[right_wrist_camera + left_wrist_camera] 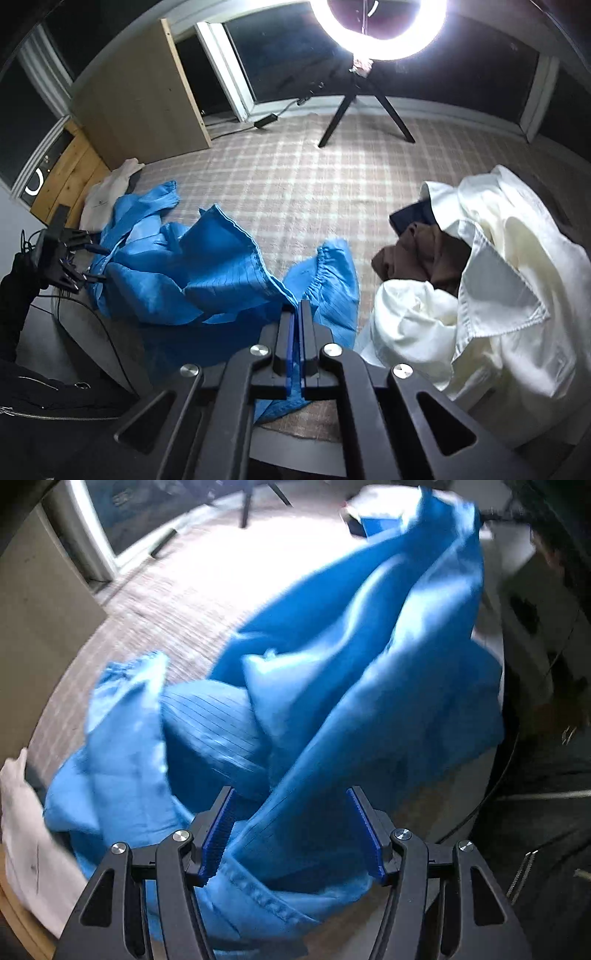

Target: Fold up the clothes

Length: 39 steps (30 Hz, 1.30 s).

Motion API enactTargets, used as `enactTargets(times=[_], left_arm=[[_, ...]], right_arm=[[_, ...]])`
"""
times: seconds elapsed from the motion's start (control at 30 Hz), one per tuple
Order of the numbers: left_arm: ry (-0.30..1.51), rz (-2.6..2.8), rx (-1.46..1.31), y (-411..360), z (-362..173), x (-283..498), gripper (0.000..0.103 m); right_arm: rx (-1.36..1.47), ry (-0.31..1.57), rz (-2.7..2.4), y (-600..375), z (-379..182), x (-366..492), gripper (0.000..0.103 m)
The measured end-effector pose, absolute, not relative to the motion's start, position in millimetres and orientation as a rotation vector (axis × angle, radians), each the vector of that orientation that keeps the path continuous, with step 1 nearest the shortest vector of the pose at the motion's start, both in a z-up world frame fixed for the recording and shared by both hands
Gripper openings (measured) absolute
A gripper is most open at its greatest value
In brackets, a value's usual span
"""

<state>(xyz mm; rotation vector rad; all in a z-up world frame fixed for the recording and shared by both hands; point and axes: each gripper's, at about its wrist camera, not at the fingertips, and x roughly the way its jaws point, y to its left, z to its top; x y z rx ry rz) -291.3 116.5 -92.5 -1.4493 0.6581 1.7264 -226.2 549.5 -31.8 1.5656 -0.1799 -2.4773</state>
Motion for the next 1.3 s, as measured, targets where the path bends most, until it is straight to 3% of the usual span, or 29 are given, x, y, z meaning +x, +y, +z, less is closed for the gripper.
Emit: enactTargets(times=[0.03,0.1,0.17,0.27,0.33,0.57,0.67,0.73,0.8,0.87,1.0,1.1,1.3], left_arm=[[0.659,1.714,-1.463,117,-99,-293,0.058],[0.566,1.666,-1.544,114,-114,-299,0.049],[0.581,1.635,-1.598,114,-124,-292,0.010],[0.530,1.710,-1.606,105,-109,-280,0.002],[0.497,1.798,-1.558,95,-80,-280,0.002],[0.462,2.391,-1.296,17,97,-321,0.002],[0.508,2.475,-1.195,3,130,-296,0.002],[0.494,2.453,-1.223,4,120,-278,0.003],[0.501,2.346,-1.288,33,78,-255,0.011],[0.484,2.182,-1.384,64,34,-230,0.031],[0.497,1.907,-1.549,119,-38,-187,0.031],[0.437,1.955,-1.560,125,-38,-187,0.031],[0.605,2.028,-1.394,139,-21,-214,0.043]], right_arm=[[1.572,-0.182,-2.478,548,-32,-225,0.002],[1.575,-0.186,-2.483,546,-29,-226,0.002],[1.566,-0.179,-2.491,542,-25,-226,0.002],[1.541,-0.167,-2.506,536,-18,-230,0.002],[1.487,-0.157,-2.516,529,-7,-236,0.002],[1.267,-0.077,-2.556,493,47,-264,0.002],[1.182,-0.039,-2.583,476,70,-274,0.002],[1.178,-0.022,-2.588,471,73,-281,0.002],[1.212,-0.010,-2.582,469,67,-288,0.002],[1.286,0.011,-2.558,472,48,-289,0.002],[1.432,0.006,-2.504,494,3,-282,0.002],[1.502,-0.019,-2.473,510,-21,-277,0.002],[1.478,-0.003,-2.437,516,-26,-273,0.002]])
